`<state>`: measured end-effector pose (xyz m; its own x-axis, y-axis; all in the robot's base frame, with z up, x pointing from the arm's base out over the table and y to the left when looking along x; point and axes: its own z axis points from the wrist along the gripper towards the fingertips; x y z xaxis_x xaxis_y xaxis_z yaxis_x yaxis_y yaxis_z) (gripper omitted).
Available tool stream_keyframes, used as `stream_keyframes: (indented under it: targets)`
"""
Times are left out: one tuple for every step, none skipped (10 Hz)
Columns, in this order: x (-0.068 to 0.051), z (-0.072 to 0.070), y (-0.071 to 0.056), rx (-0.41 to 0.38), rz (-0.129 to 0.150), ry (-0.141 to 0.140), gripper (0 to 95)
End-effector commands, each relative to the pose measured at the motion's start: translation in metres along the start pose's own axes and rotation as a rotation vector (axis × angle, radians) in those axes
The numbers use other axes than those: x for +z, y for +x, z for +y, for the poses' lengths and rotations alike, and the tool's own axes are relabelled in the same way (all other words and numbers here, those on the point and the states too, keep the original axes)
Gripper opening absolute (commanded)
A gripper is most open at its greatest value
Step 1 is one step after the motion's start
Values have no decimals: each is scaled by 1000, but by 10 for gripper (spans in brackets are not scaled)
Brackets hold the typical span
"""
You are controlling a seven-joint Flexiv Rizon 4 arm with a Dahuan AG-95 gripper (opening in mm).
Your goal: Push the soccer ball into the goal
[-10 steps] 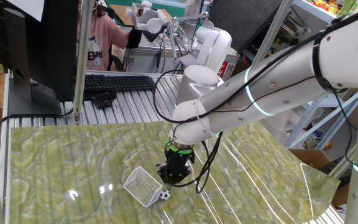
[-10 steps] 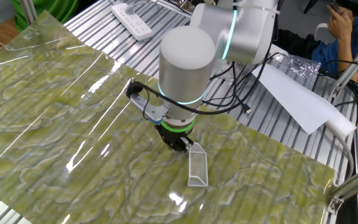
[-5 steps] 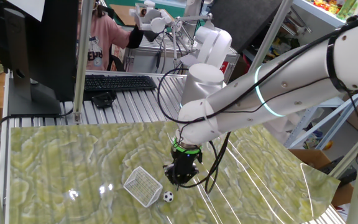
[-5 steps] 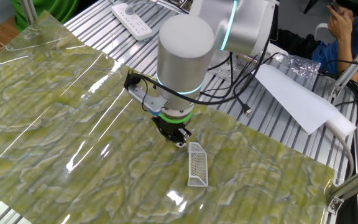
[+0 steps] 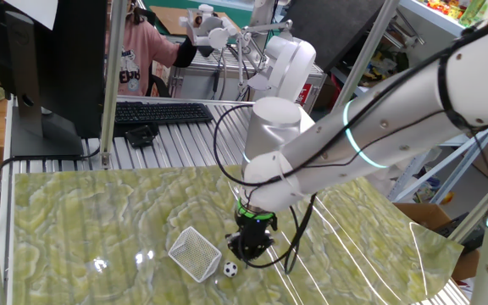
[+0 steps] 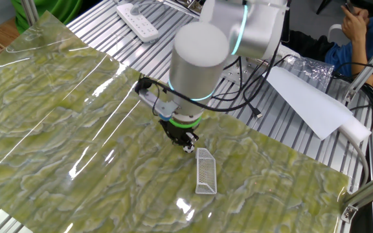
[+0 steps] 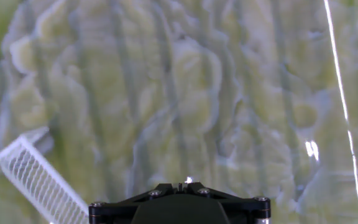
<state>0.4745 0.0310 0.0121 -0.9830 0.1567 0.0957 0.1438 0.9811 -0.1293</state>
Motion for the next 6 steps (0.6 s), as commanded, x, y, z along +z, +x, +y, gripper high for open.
stream_keyframes:
  targets:
    - [-3,-6,4,13,45,-2,0]
    - [-5,-9,6,57,61,-17,0]
    - [-6,-12,8,87,82,-23,0]
    - [-6,-12,9,95,85,-25,0]
    - [-7,-16,13,153,122,-40,0]
    - [-7,-16,15,211,145,-82,0]
